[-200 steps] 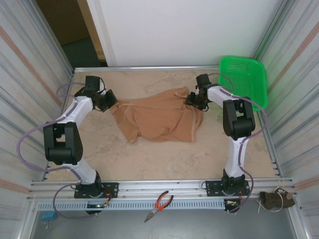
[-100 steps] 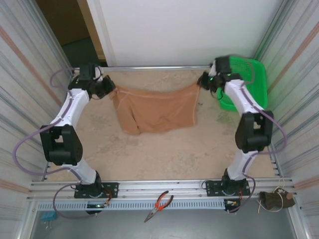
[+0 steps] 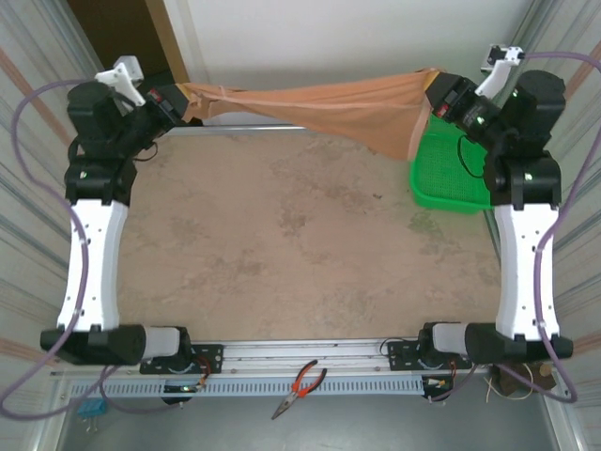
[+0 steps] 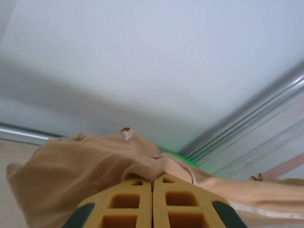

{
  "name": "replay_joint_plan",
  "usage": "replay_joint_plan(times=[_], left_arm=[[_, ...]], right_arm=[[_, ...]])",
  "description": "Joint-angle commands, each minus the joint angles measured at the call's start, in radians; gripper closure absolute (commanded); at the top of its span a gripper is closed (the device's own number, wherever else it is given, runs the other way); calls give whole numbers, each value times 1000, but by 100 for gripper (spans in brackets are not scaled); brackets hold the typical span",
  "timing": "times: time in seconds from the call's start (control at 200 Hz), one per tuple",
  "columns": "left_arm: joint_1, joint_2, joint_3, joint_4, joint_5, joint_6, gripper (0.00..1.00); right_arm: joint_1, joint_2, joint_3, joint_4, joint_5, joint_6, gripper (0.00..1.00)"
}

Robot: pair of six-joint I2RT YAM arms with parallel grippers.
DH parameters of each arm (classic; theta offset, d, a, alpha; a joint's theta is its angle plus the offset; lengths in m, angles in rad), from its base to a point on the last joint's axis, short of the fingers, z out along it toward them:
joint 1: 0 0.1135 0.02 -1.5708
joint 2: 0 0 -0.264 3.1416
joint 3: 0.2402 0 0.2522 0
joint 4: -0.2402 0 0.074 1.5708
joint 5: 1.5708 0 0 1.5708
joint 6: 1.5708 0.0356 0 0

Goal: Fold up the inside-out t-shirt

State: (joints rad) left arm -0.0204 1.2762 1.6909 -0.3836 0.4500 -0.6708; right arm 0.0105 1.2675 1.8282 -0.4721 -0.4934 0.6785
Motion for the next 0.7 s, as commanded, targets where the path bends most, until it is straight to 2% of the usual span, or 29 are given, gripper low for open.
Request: replay_joint_plan(times=[0.0,0.145,0.276,0.531,0.696], left_arm=[[9,-86,-37,66,16,-48,91],[8,-157,-34,69,-33,-61,89],[8,-128,-5,29,-58,-42,89],[9,82,-9,5,-54,19,90],[8,289,90,45,-15,3,92]], right_arm=[[-7,-77,-18,11,-34,46,100],[-7,-118,-18,-6,-50,68,100],[-7,-91,-71,-7,-33,69,100],[-7,101,-202,83,-49,83,100],[-10,280,-83,98,-35,74,100]])
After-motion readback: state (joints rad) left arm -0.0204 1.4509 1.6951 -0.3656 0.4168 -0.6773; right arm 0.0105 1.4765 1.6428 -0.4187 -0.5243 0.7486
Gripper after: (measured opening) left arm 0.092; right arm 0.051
